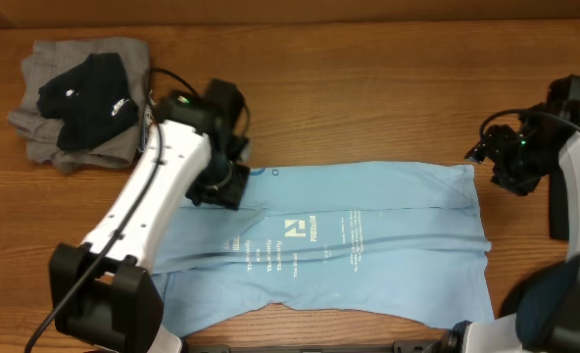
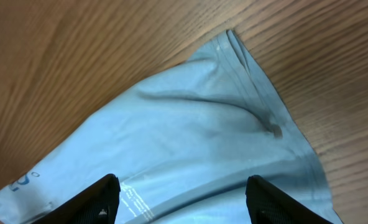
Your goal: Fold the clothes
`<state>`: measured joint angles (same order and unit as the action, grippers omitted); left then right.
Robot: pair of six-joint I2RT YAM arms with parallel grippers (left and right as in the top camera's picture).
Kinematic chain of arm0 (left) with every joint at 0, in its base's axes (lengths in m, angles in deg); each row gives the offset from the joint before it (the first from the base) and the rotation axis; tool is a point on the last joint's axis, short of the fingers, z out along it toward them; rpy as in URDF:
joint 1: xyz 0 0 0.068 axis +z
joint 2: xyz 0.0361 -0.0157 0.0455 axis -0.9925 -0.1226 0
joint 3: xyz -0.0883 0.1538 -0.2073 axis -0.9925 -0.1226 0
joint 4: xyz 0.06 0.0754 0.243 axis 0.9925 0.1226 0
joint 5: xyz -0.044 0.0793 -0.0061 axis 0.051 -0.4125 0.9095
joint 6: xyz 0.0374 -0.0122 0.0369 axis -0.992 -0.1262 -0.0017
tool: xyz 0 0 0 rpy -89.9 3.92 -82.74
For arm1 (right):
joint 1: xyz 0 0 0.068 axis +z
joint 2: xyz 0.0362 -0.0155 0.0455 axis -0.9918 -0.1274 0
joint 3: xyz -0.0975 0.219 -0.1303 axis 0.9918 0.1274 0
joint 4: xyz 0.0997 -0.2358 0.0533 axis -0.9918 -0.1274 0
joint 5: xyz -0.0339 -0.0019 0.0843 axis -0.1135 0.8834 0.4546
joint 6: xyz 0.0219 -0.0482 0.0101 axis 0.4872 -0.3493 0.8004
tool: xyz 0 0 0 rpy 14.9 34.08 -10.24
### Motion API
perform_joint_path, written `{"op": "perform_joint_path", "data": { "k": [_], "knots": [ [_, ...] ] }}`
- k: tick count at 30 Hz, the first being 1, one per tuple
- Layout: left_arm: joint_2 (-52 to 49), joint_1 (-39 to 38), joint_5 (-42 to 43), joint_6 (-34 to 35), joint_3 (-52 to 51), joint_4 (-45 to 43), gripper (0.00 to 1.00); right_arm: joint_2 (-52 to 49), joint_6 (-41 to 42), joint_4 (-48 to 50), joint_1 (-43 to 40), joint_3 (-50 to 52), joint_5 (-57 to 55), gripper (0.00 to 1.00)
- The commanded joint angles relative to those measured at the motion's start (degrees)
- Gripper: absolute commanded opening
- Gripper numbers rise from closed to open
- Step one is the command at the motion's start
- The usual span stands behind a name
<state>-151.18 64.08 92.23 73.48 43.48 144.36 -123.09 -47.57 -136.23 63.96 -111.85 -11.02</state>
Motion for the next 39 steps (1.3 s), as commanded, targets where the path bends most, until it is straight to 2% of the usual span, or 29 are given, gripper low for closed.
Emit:
{"op": "perform_joint_path", "data": {
  "k": [1,5,8,11,16,20,22,26,28,34,36,39],
  "knots": [
    [1.1,-0.3,-2.6,2.9,-5.1,-3.2,0.45,0.9,2.6,0.0,-0.2,-0.5,-2.8,0.68],
    [1.1,-0.2,-2.7,3.2,-8.7,-8.7,0.5,-0.7,4.4,2.6,-0.2,2.8,-3.8,0.57],
    [1.1,-0.2,-3.1,3.1,-10.2,-10.9,0.54,-2.2,6.0,5.2,-0.3,6.3,-5.6,0.56],
    [1.1,-0.2,-3.1,1.9,-11.6,-12.0,0.56,-3.9,8.1,7.0,-0.5,9.3,-8.1,0.66],
    [0.9,-0.2,-3.1,1.0,-16.1,-14.6,0.56,-6.3,8.7,10.8,-0.5,13.2,-7.9,0.68],
    [0.8,0.2,-3.1,1.0,-20.6,-18.6,0.52,-7.6,9.0,14.4,-0.6,15.3,-8.5,0.68],
    [0.8,0.6,-3.1,1.0,-22.1,-20.2,0.41,-8.0,10.6,15.6,-0.6,15.8,-10.3,0.67],
    [0.8,2.1,-4.4,1.2,-23.3,-20.8,0.15,-8.5,11.7,17.7,-0.6,17.5,-11.1,0.6],
    [0.8,3.0,-4.4,1.2,-23.3,-20.7,0.06,-8.5,13.2,18.1,-0.6,18.6,-11.1,0.51],
    [0.8,6.2,-4.4,1.0,-23.3,-18.3,0.04,-8.5,13.4,16.2,-0.7,18.0,-10.9,0.1],
    [0.9,7.1,-4.4,1.1,-23.3,-17.2,0.04,-8.4,13.3,15.2,-0.9,17.0,-10.9,0.04],
    [0.9,8.2,-4.3,1.4,-23.2,-16.4,0.04,-7.5,12.2,13.3,-1.4,14.6,-11.3,0.04]
  ]
}}
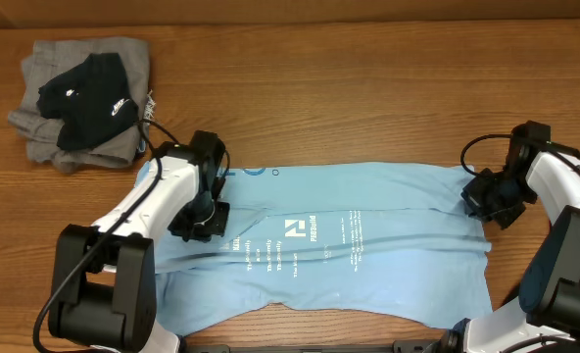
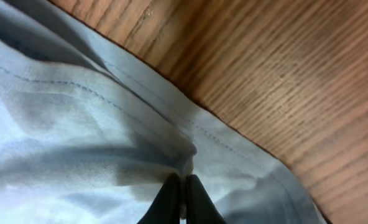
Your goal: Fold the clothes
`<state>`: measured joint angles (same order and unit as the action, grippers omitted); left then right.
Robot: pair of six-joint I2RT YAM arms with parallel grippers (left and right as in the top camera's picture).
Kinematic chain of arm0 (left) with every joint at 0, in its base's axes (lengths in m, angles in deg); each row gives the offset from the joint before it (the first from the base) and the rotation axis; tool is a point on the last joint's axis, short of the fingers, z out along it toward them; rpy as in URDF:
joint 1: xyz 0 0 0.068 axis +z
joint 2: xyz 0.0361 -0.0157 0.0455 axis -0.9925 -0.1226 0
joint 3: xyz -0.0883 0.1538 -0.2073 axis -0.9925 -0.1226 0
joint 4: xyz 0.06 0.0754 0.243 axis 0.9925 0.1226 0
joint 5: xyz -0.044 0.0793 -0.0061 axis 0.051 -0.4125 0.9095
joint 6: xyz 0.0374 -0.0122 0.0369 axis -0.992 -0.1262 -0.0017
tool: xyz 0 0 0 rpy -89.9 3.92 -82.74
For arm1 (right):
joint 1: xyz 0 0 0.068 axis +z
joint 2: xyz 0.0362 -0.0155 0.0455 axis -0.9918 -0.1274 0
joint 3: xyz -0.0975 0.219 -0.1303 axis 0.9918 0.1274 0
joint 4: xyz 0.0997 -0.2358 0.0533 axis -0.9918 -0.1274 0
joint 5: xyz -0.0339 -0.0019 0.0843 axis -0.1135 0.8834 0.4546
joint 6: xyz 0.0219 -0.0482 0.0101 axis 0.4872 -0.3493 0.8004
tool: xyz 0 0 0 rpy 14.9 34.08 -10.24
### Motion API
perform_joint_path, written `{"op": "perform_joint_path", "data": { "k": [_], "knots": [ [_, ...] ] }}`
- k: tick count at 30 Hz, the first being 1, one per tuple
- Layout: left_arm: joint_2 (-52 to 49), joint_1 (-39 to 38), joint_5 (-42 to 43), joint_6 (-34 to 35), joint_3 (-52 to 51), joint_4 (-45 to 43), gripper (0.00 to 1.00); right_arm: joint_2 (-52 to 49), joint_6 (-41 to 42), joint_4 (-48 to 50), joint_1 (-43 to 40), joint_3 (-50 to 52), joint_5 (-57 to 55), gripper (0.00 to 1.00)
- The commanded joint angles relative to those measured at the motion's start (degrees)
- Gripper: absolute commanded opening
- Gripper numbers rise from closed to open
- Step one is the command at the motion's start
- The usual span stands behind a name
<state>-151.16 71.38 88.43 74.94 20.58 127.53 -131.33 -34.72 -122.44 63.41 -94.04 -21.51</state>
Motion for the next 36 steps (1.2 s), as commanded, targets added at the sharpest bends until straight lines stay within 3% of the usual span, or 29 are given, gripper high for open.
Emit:
{"op": "perform_joint_path", "data": {
  "k": [1,4,7,14,19,24,28,36],
  "knots": [
    [0.9,1.1,-0.5,0.3,-0.3,0.6,0.04,1.2,-1.4,-1.2,-1.0,-4.0,-1.1,0.04],
    [0.9,1.7,-0.6,0.7,-0.2,1.2,0.04,3.3,-1.7,-3.7,-1.2,-6.1,-3.8,0.04],
    [0.9,1.9,-0.5,0.9,0.5,2.6,0.04,4.8,-1.6,-5.6,-1.2,-6.4,-5.9,0.13],
    [0.9,1.9,-0.6,0.9,4.2,7.5,0.04,4.8,-1.6,-6.8,-1.2,-6.1,-6.2,0.21],
    [0.9,1.9,-0.6,0.9,4.6,7.9,0.04,4.8,-1.7,-3.9,-1.2,-6.1,-5.6,0.46],
    [0.9,1.9,-0.6,0.9,4.6,6.8,0.06,4.0,-4.3,5.0,-1.0,-5.4,0.3,0.5],
    [0.9,1.9,-0.8,0.9,4.6,4.1,0.17,1.7,-7.1,11.1,-1.0,-4.8,1.7,0.53],
    [0.8,1.9,-1.3,0.8,4.4,-0.8,0.33,-4.6,-11.9,14.8,-1.0,-4.8,9.4,0.45]
  ]
}}
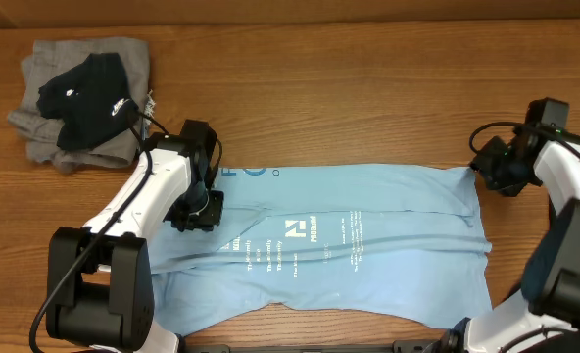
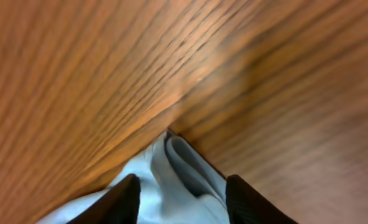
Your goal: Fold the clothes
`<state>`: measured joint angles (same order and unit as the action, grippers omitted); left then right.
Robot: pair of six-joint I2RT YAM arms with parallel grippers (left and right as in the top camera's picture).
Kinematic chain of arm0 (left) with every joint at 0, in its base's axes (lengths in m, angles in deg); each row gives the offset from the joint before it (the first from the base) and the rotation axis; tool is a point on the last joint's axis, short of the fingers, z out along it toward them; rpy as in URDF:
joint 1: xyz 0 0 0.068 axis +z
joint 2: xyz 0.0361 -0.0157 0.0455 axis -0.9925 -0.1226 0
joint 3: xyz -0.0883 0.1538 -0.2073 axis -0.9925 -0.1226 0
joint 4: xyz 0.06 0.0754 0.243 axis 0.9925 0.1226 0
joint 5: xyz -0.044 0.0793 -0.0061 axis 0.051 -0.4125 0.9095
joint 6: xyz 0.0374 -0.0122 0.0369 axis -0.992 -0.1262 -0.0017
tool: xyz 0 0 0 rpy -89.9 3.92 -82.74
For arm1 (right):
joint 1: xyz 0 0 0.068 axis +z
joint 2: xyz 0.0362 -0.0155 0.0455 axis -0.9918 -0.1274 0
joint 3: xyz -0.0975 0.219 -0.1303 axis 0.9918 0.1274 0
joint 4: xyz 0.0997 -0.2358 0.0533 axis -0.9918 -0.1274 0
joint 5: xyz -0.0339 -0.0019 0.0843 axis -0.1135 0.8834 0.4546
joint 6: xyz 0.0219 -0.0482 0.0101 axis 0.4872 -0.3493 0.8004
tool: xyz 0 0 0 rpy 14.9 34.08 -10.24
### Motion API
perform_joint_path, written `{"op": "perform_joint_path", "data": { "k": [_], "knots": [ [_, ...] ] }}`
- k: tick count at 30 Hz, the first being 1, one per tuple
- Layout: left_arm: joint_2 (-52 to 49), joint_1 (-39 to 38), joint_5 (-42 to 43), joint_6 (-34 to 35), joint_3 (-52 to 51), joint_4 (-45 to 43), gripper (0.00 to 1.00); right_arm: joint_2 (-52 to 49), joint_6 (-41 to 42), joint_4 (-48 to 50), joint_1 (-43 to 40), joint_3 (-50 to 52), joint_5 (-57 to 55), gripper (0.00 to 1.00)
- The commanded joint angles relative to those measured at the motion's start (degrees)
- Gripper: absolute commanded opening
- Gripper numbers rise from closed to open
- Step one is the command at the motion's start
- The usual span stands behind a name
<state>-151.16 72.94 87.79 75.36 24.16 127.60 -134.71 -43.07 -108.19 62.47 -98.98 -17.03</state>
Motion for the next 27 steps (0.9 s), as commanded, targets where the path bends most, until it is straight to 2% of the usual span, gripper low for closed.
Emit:
{"op": "perform_joint_path", "data": {
  "k": [1,5,9,14,15,17,19,27],
  "knots": [
    [0.8,0.4,-0.8,0.4,0.8,-1.2,0.34,-1.4,-3.5,0.6,0.0,0.1,5.0,0.44],
    [0.8,0.4,-0.9,0.4,0.8,-1.7,0.35,-1.4,-3.5,1.1,-0.1,0.1,3.5,0.38],
    [0.8,0.4,-1.0,0.4,0.8,-1.6,0.34,-1.4,-3.5,2.4,-0.1,0.6,3.5,0.42],
    [0.8,0.4,-1.0,0.4,0.8,-1.6,0.34,-1.5,-3.5,5.7,0.0,3.8,5.4,0.41],
    [0.8,0.4,-1.0,0.4,0.8,-1.6,0.34,-1.5,-3.5,5.9,0.0,4.3,5.8,0.36],
    [0.8,0.4,-1.0,0.4,0.8,-1.6,0.34,-1.5,-3.4,6.1,-0.1,4.3,5.7,0.16],
    [0.8,0.4,-1.0,0.4,0.8,-1.6,0.34,-1.4,-3.4,6.1,-0.2,3.5,5.7,0.07],
    [0.8,0.4,-1.0,0.4,0.8,-1.6,0.34,-1.4,-3.4,4.3,-2.0,-2.7,4.0,0.04]
  ]
}}
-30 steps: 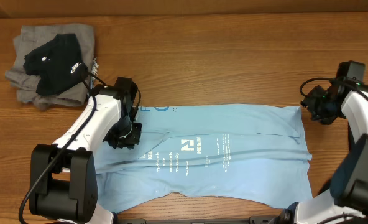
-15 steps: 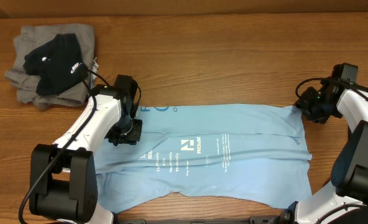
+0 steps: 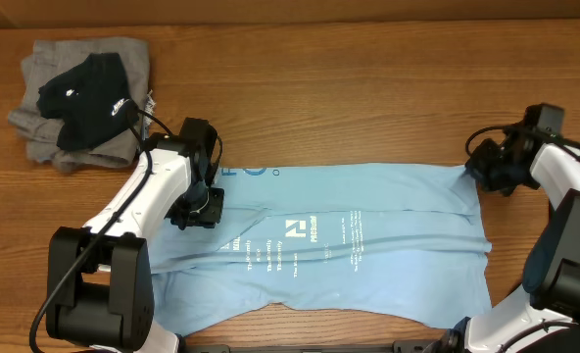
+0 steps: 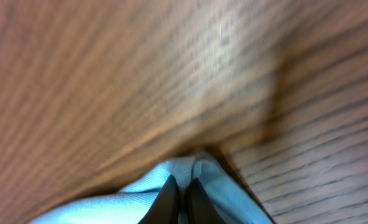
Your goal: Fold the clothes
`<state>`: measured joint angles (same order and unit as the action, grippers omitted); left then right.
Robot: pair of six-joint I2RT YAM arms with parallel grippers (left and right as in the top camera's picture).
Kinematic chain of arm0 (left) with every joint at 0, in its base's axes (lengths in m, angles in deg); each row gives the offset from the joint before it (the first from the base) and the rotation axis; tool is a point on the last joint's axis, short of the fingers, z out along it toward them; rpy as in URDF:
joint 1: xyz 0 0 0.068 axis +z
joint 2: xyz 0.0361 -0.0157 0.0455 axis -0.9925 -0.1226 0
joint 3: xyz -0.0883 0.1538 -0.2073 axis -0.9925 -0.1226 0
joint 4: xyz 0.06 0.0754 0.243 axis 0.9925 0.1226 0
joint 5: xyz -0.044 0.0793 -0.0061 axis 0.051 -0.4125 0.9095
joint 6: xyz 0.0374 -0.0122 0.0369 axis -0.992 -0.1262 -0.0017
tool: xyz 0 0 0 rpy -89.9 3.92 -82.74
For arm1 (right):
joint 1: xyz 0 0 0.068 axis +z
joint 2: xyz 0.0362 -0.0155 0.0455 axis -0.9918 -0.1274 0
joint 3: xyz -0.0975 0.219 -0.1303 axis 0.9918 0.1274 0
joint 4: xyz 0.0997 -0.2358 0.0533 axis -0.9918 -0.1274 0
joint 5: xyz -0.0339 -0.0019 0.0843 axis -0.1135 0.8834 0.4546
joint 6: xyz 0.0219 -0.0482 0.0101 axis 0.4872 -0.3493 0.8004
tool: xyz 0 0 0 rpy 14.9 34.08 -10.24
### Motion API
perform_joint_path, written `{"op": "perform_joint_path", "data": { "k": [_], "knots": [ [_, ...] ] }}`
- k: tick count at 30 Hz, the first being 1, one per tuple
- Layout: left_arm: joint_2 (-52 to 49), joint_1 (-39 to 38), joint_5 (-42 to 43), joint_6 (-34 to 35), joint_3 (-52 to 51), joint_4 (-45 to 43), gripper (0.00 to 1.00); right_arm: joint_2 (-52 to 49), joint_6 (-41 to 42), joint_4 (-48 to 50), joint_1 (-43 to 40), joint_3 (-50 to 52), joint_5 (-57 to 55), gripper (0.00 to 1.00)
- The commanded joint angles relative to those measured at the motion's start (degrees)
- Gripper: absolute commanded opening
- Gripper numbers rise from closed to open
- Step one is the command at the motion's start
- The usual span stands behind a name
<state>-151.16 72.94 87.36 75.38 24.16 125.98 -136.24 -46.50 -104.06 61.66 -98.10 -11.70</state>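
A light blue shirt (image 3: 349, 245) with white print lies spread flat across the near half of the table. My right gripper (image 3: 484, 175) is at the shirt's far right corner. In the right wrist view its fingers (image 4: 166, 198) are shut on a pinched fold of the blue shirt (image 4: 134, 198), with bare wood beyond. My left gripper (image 3: 197, 208) rests low on the shirt's left edge near the collar. From overhead I cannot make out how its jaws stand.
A pile of clothes (image 3: 84, 98), grey with a black garment on top, sits at the far left corner of the wooden table (image 3: 368, 98). Cables loop beside both arms.
My right gripper was open astride the shirt's far right corner and is now shut on that corner. The left arm and the shirt have not visibly moved.
First my right gripper hung open above the shirt's right corner while the left was over the upper left part. Then the right was shut on a fold lower on the right edge. Later it stood open at the far corner, and now it pinches that corner.
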Motion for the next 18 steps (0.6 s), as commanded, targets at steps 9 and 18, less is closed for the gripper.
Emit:
{"op": "perform_joint_path", "data": {
  "k": [9,18],
  "knots": [
    [0.8,0.4,-0.6,0.4,0.8,0.0,0.39,0.2,0.0,-1.7,-2.3,-8.0,-3.5,0.47],
    [0.8,3.0,-0.6,2.3,1.1,-1.0,0.39,1.1,0.0,-10.2,-1.2,-9.9,3.8,0.34]
  ]
}}
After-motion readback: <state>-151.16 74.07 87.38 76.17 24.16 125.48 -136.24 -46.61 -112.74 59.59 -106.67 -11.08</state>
